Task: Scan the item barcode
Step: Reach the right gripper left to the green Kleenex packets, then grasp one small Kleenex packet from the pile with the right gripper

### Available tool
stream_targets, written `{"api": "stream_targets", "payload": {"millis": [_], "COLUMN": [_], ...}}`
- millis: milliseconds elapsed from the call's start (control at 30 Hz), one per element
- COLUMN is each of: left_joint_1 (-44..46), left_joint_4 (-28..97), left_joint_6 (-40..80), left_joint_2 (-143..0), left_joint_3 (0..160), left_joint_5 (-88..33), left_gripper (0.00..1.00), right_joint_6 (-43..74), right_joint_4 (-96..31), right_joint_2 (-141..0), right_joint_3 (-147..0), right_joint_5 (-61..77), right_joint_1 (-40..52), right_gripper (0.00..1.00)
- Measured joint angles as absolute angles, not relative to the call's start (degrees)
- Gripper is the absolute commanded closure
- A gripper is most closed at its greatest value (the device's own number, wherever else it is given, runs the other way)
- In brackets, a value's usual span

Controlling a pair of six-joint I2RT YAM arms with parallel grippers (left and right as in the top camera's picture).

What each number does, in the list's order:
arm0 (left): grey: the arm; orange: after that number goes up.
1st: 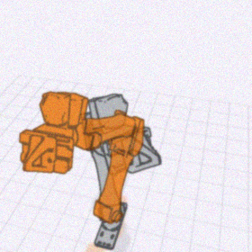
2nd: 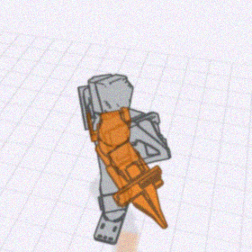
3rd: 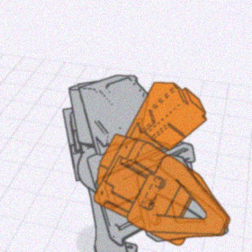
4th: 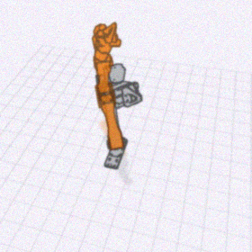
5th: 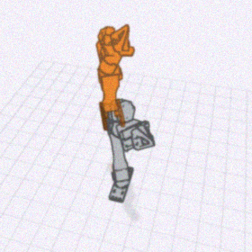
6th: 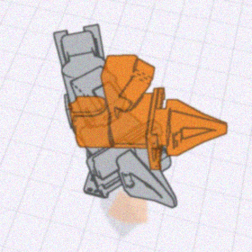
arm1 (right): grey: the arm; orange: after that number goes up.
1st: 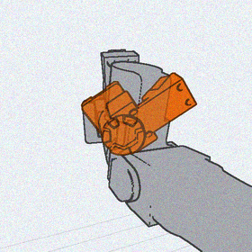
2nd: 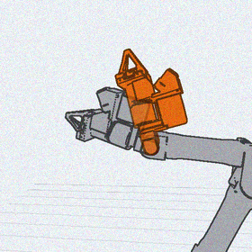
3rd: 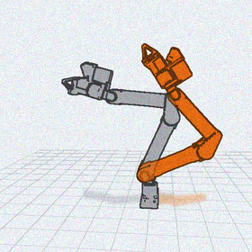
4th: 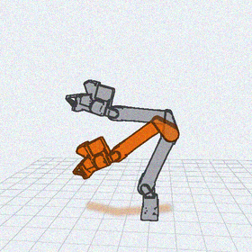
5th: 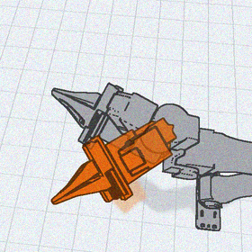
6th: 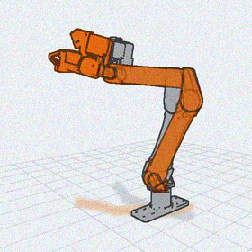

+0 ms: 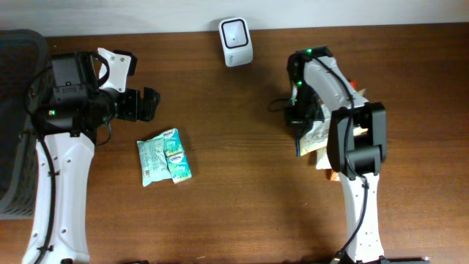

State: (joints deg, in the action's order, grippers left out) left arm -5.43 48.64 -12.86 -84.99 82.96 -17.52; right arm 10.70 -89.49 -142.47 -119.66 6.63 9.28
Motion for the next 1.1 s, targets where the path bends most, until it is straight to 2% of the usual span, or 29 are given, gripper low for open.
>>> {"api": "stream_targets", "payload": {"millis": [133,167,267,300,400,600,667,833,1000,1100], "left_joint_1": [-5.4,-5.4,-5.4,-5.4,-5.4,-5.4,-5.4,-5.4,-5.4,-5.4], "left_joint_4": [48.6,48.6,48.6,48.6,48.6,48.6,48.6,48.6,48.6,48.6], "left_joint_6": [-12.9,-12.9,-12.9,-12.9,-12.9,-12.9,-12.9,-12.9,-12.9,-12.9], "left_joint_2": [-85.0,-85.0,-85.0,-85.0,-85.0,-85.0,-85.0,-85.0,-85.0,-85.0], "left_joint_3": [83.0,83.0,83.0,83.0,83.0,83.0,83.0,83.0,83.0,83.0], "left_joint_5": [-17.5,-17.5,-17.5,-17.5,-17.5,-17.5,-17.5,-17.5,-17.5,-17.5], "left_gripper": [0.01,0.01,0.01,0.01,0.01,0.01,0.01,0.01,0.01,0.01], "right_joint_6": [7.7,5.3,-1.7,-3.6,-5.7,-6.2,-5.5,5.2,18.4,23.8], "right_joint_4": [-91.1,-91.1,-91.4,-92.2,-94.0,-86.5,-83.2,-71.2,-61.5,-57.6], "right_joint_2": [-142.5,-142.5,-142.4,-142.1,-138.9,-135.9,-135.9,-136.0,-136.0,-136.0], "right_joint_3": [-119.7,-119.7,-122.3,-125.1,-132.5,-135.2,-133.9,-124.7,-116.9,-113.6], "right_joint_5": [6.3,7.5,14.7,18.0,24.1,37.5,38.8,36.5,29.8,27.8], "right_joint_1": [4.6,3.6,3.0,3.3,5.5,15.6,20.1,30.1,38.2,40.9], "right_gripper": [0.94,0.86,0.48,0.38,0.0,0.01,0.27,0.37,0.54,0.56]}}
